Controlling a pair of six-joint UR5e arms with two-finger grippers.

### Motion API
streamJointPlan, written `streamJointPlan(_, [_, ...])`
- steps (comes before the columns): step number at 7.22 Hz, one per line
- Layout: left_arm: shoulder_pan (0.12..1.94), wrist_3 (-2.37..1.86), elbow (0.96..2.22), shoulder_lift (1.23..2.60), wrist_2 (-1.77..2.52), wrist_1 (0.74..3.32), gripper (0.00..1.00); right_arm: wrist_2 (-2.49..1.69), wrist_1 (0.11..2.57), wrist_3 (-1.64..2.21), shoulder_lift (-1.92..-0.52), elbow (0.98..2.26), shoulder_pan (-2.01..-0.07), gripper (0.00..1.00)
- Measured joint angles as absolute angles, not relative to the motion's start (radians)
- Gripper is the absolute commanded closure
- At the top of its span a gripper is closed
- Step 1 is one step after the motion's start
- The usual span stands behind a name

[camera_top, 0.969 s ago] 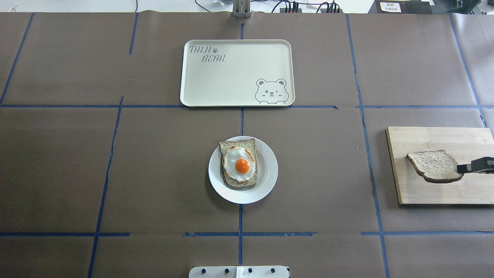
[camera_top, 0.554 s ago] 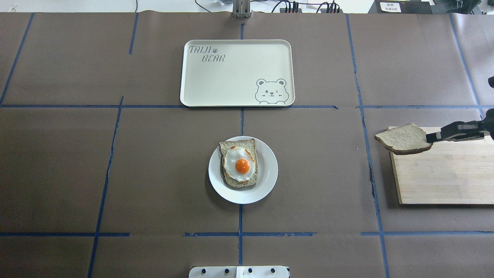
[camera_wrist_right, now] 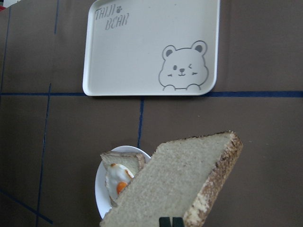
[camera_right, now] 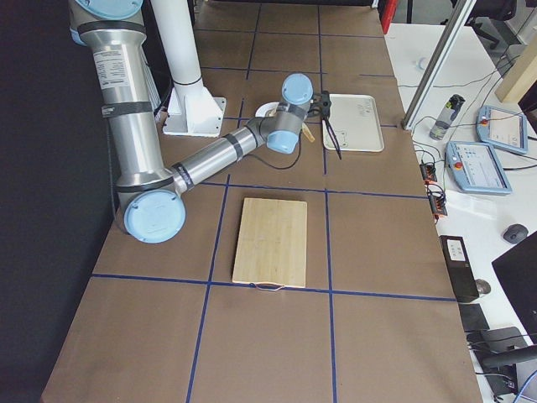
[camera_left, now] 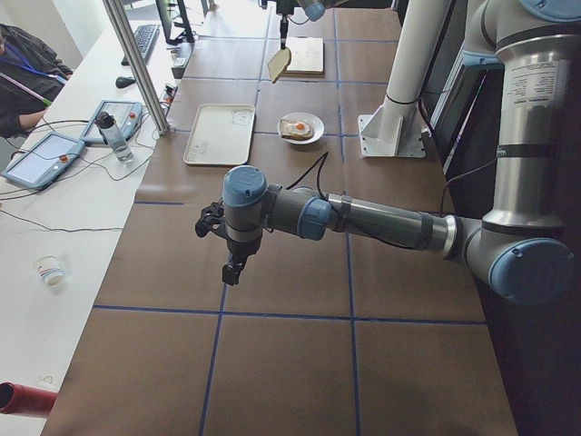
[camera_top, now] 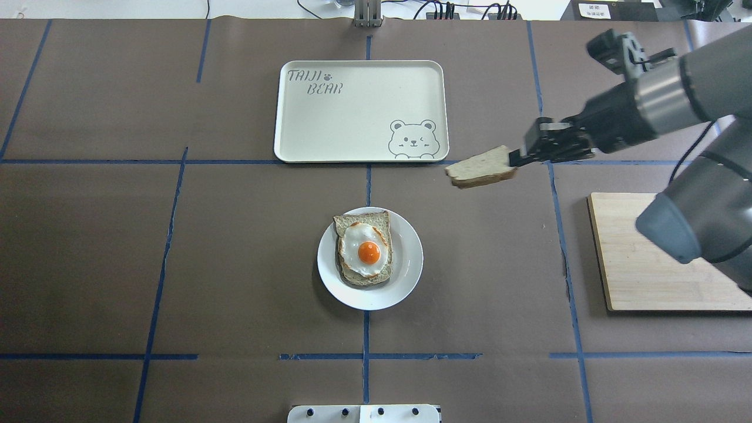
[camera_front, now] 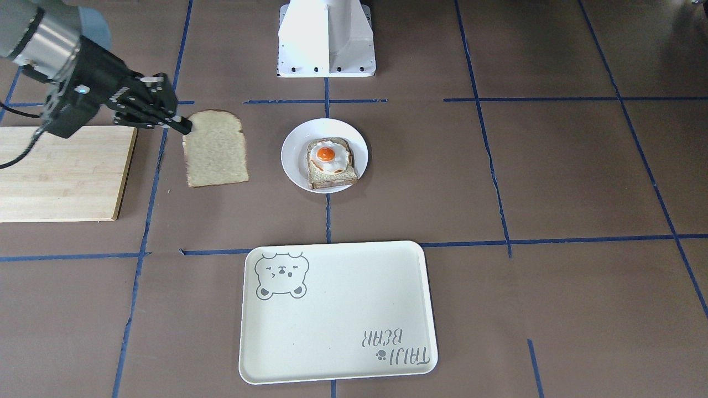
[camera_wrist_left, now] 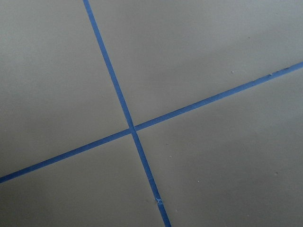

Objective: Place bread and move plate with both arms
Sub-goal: 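Carry the bread with the right gripper over the egg toast on the plate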

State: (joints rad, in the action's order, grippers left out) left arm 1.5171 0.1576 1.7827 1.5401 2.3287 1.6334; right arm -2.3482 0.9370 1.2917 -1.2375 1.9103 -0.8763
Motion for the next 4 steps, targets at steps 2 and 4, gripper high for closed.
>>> streamJointPlan(2, [1.518,0.157,1.782,1.540,2.364,1.632,0.00,-2.113,1.013,1.361,-1.122,1.905,-0.689,1.00])
streamJointPlan(4, [1.518,0.157,1.782,1.540,2.371,1.632,0.00,-1.941,1.025,1.373,-1.069,1.865,-0.561,1.00])
